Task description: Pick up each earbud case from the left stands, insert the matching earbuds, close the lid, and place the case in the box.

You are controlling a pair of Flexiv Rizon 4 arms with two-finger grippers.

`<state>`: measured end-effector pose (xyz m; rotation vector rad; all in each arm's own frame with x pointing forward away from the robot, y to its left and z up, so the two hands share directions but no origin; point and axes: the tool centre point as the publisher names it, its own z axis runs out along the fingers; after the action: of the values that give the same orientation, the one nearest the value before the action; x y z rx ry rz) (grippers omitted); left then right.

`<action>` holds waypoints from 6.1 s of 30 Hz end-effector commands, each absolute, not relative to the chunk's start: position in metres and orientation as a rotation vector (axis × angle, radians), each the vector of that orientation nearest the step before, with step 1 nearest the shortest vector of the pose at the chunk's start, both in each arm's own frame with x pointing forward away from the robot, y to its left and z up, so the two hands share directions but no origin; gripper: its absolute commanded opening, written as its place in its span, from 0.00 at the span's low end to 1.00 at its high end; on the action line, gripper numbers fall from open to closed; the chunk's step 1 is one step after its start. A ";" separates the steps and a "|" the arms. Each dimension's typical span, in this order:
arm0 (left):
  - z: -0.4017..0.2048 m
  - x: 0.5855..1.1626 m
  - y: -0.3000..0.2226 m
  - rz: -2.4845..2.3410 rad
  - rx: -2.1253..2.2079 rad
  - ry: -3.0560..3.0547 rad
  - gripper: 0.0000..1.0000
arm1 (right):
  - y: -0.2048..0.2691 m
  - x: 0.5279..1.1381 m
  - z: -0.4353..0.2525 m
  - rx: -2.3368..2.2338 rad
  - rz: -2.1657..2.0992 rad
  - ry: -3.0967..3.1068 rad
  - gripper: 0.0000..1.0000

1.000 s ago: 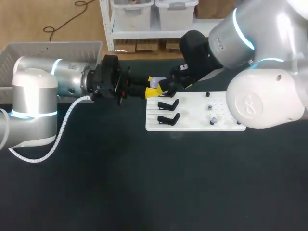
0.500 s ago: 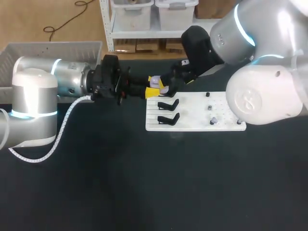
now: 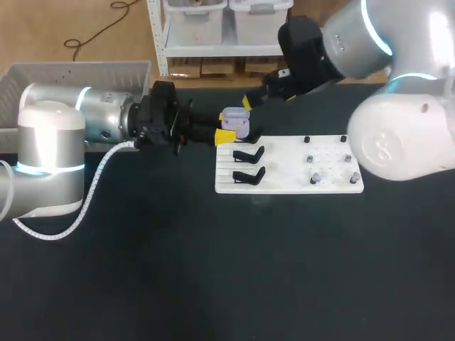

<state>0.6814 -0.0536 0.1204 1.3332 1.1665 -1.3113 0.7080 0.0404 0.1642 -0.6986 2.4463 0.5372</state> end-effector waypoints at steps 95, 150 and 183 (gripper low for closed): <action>0.120 0.680 -0.054 -1.308 1.330 1.165 0.00 | -0.132 0.641 0.016 -0.679 -0.426 2.801 0.33; 0.120 0.680 -0.054 -1.308 1.330 1.165 0.00 | -0.079 0.621 0.128 -0.336 -0.392 3.018 0.00; 0.120 0.680 -0.054 -1.308 1.330 1.165 0.00 | -0.023 0.625 0.172 0.041 -0.264 2.998 0.00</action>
<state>0.6814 -0.0536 0.1204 1.3331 1.1669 -1.3113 0.6231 -0.0303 0.1649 0.0120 2.9973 -0.2465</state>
